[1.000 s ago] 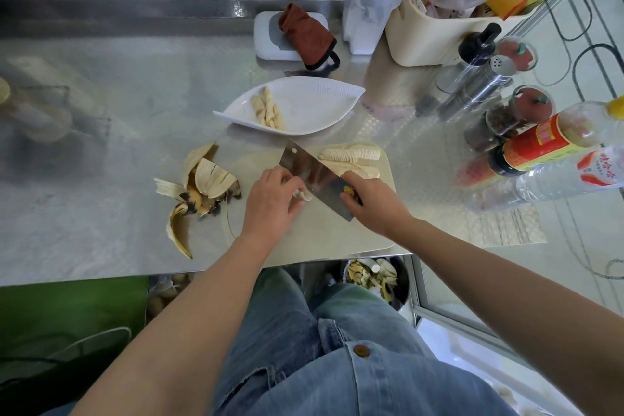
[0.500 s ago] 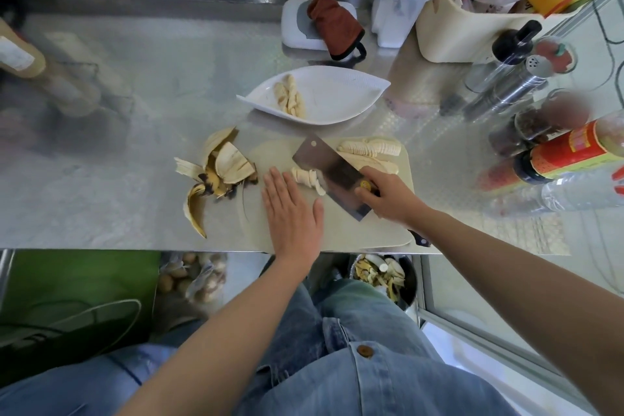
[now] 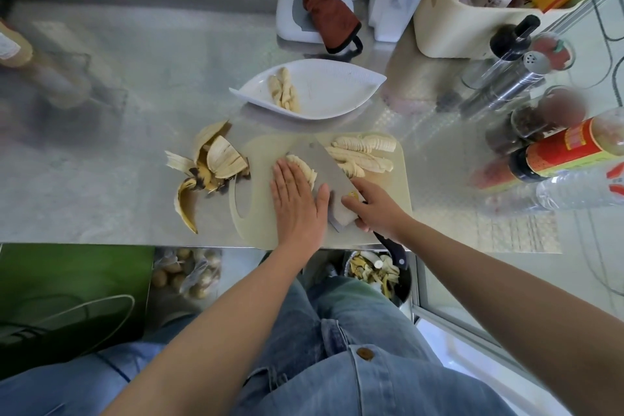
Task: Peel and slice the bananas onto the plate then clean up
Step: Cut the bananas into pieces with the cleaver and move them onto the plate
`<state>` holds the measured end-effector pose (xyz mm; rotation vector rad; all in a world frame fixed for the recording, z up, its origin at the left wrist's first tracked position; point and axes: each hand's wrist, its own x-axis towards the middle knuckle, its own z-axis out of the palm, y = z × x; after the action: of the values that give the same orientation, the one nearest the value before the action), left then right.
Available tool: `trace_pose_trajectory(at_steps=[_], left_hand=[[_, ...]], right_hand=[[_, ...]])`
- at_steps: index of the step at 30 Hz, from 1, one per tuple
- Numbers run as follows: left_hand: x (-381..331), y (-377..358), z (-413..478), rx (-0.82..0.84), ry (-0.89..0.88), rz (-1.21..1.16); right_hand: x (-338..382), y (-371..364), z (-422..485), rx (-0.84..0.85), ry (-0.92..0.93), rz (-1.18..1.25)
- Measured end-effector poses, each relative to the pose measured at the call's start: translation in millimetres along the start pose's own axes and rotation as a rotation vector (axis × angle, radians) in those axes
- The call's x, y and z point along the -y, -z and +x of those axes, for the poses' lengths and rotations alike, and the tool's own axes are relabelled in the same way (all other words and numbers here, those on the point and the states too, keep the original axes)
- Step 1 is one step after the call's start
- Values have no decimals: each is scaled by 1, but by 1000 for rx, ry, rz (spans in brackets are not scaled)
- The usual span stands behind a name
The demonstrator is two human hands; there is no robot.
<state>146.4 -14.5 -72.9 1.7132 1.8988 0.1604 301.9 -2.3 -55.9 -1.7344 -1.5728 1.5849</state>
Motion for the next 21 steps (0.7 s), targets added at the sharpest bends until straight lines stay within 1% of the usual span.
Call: trace_pose_trajectory(at_steps=[2,4,6,8,12,16,21], left_hand=[[-3,4,0,-55,-33,-27],[-6,11,0,-156,-72,3],[-11,20,2,-271,-104,39],[-18,29,7,-337,-123,29],[-24,48,30,-356,-188,-22],[-16,62,53,-323,-260,20],[-8,75,82,-254,-232,23]], right_hand=[[4,1,-4,20,-29,134],[10,3,-8,28,-40,245],[17,7,-9,23,-42,323],[26,13,-6,-11,-45,382],[49,28,12,-121,-39,447],[67,38,36,-208,-74,410],[77,36,62,-247,-114,343]])
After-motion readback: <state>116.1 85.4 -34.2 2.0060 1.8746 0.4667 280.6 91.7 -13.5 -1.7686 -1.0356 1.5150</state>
